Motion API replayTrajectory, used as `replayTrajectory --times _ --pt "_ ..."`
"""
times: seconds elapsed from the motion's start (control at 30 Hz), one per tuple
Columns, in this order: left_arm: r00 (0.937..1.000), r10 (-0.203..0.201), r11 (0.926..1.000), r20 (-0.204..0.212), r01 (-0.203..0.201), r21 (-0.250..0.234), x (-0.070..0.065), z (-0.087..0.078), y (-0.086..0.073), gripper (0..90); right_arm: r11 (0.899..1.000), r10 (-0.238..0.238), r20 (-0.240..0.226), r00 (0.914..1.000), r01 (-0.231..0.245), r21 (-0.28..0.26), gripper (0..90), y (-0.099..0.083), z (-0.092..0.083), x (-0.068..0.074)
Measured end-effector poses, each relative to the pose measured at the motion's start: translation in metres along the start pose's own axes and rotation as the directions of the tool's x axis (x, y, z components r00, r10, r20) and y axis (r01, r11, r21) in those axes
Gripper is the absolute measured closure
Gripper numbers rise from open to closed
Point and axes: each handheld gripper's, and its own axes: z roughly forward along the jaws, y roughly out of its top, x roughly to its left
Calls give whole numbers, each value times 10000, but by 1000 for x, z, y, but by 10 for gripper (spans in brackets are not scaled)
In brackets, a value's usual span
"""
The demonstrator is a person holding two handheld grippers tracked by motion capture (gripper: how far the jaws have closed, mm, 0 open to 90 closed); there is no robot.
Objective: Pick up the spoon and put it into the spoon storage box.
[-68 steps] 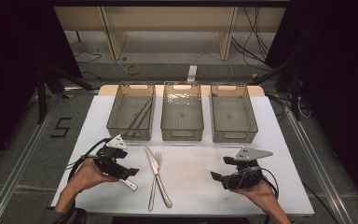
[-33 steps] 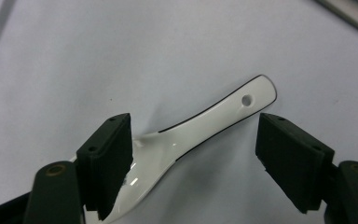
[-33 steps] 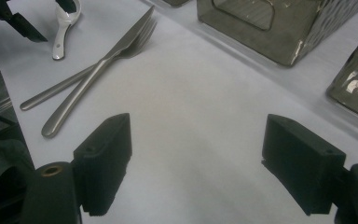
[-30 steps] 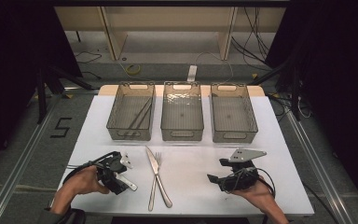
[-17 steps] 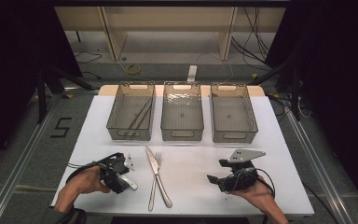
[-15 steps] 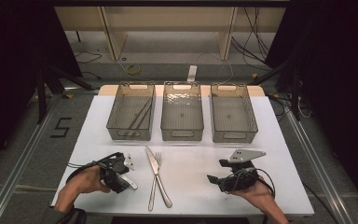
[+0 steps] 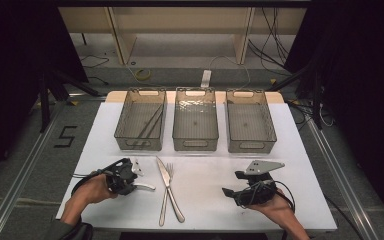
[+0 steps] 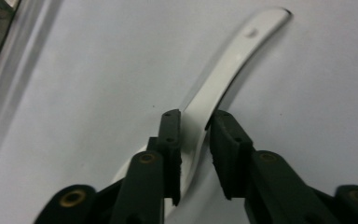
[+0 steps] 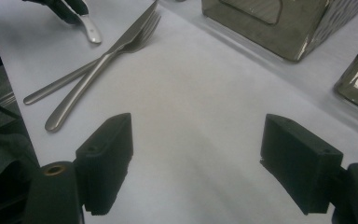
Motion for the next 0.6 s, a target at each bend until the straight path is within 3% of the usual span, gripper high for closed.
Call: replayTrajectory --times 0.23,0.4,0.6 --pt "9990 -425 9985 -123 421 -339 5 -3 0 847 10000 -13 46 10000 13 2 262 0 -1 0" --pt "9947 -988 9924 280 1006 -712 13 -5 -4 855 10000 -23 55 10000 23 15 263 0 -1 0" --pt "9883 -1434 9862 518 1471 -759 17 -4 -4 852 10000 -54 49 10000 53 36 263 0 0 0"
